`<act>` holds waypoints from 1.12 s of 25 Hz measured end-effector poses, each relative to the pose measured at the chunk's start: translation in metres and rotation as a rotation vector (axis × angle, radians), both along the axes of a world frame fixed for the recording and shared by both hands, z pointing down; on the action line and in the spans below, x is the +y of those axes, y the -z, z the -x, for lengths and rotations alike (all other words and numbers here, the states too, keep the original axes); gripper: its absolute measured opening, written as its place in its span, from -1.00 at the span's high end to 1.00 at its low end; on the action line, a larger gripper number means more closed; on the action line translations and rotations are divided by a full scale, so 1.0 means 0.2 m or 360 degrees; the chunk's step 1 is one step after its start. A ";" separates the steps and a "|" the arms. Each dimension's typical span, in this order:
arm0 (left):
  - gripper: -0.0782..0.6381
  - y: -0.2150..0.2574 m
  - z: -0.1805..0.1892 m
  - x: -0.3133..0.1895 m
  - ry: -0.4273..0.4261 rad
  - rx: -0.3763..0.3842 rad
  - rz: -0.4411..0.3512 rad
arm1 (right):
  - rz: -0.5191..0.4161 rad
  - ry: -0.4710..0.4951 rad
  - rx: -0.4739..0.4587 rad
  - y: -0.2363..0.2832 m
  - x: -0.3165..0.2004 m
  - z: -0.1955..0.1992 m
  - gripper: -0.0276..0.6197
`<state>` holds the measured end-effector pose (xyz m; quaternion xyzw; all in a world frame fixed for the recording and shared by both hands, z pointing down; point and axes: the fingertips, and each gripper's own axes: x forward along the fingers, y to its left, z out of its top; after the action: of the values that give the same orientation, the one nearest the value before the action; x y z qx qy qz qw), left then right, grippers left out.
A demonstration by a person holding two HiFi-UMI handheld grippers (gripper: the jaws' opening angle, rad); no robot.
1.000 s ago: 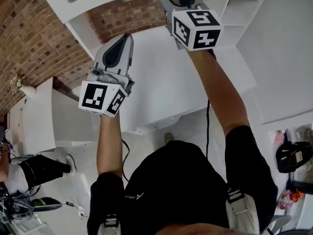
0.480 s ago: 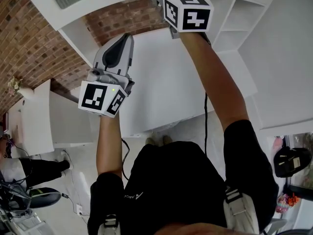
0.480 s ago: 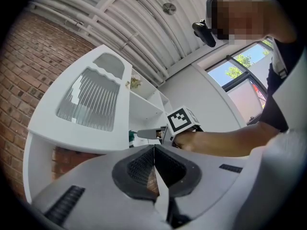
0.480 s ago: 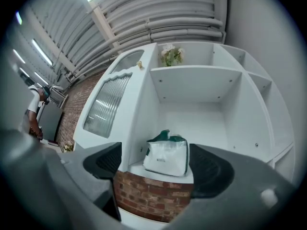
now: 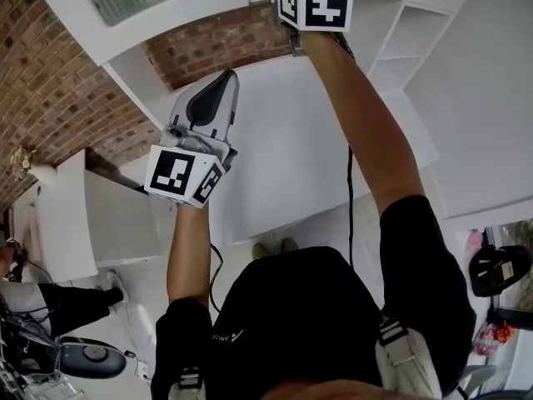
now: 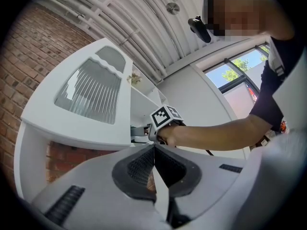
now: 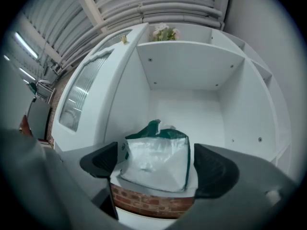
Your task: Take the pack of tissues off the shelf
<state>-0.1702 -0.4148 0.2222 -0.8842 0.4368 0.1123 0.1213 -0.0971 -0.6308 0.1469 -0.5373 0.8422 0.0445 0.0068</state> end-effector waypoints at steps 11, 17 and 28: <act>0.78 0.02 0.08 -0.07 -0.0022 0.0001 -0.0023 | 0.0146 -0.0077 0.0152 -0.05 -0.17 0.07 -0.61; 0.78 0.03 0.09 -0.12 -0.0052 0.0004 -0.0025 | 0.0132 -0.0151 0.0224 -0.05 -0.18 0.05 -0.45; 0.78 0.03 0.05 -0.14 -0.0098 0.0004 -0.0018 | 0.0017 -0.0087 0.0143 0.00 -0.06 -0.05 -0.12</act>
<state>-0.1810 -0.4434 0.2159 -0.8964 0.4088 0.1196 0.1222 -0.0865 -0.6429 0.1476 -0.5575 0.8270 0.0643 -0.0350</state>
